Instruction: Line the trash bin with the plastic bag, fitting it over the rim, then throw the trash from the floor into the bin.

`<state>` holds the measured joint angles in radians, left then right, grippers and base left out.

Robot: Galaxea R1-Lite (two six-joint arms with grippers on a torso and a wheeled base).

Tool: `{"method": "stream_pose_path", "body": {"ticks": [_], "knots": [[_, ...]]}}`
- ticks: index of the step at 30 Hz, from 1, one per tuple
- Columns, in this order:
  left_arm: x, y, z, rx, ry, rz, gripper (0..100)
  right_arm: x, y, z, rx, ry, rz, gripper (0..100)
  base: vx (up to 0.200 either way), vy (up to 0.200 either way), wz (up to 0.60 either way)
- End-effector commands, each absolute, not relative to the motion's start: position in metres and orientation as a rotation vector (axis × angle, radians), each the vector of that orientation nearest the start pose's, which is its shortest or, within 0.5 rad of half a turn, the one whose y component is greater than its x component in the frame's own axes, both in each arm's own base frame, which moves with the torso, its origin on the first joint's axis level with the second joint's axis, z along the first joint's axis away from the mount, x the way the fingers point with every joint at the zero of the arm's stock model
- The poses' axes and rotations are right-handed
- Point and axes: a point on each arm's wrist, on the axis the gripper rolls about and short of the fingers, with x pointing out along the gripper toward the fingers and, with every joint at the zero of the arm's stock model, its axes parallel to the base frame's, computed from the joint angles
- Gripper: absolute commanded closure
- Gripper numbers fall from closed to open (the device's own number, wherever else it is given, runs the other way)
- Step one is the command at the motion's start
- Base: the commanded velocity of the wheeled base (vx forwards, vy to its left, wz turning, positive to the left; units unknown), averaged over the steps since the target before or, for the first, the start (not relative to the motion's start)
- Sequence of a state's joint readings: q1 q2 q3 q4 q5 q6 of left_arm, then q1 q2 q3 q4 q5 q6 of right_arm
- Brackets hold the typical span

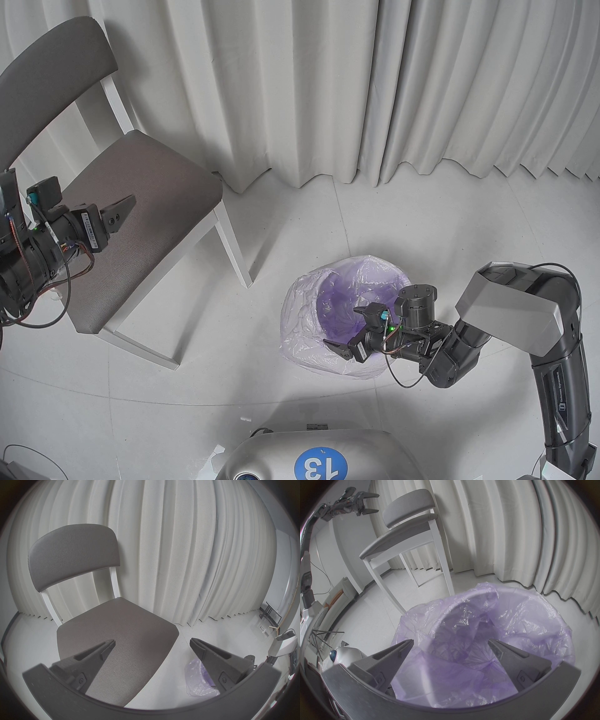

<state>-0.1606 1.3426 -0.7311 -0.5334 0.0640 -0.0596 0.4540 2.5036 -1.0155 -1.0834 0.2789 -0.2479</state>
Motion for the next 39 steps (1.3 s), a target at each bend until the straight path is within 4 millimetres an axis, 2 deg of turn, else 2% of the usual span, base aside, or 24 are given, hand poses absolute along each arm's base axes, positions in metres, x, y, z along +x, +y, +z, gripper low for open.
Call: {"method": "stream_pose_path", "body": {"ticks": [1,14,26,30,31,34,39], "knots": [[0.212,-0.033,0.246,-0.052,0.073,-0.090,0,0.374,0.194,-0.035,-0.275,0.333,0.783,0,0.000,0.000,0.00],[0.203,-0.031,0.244,-0.035,0.060,-0.091,0,0.378,0.199,-0.068,-0.283,0.394,0.793,0,0.000,0.000,0.00],[0.206,-0.032,0.239,-0.029,0.081,-0.092,0,0.383,0.200,-0.070,-0.273,0.428,0.787,0,0.000,0.000,0.00],[0.204,-0.033,0.242,-0.030,0.070,-0.098,0,0.373,0.198,-0.068,-0.272,0.446,0.793,0,0.000,0.000,0.00],[0.201,-0.033,0.245,-0.032,0.055,-0.103,0,0.365,0.197,-0.044,-0.271,0.413,0.800,0,0.000,0.000,0.00],[0.198,-0.033,0.246,-0.033,0.046,-0.108,0,0.341,0.200,-0.004,-0.257,0.371,0.843,0,0.000,0.000,0.00],[0.194,-0.046,0.245,-0.038,0.044,-0.182,0,0.318,0.191,0.021,-0.247,0.357,0.862,0,0.000,0.000,0.00]]}}
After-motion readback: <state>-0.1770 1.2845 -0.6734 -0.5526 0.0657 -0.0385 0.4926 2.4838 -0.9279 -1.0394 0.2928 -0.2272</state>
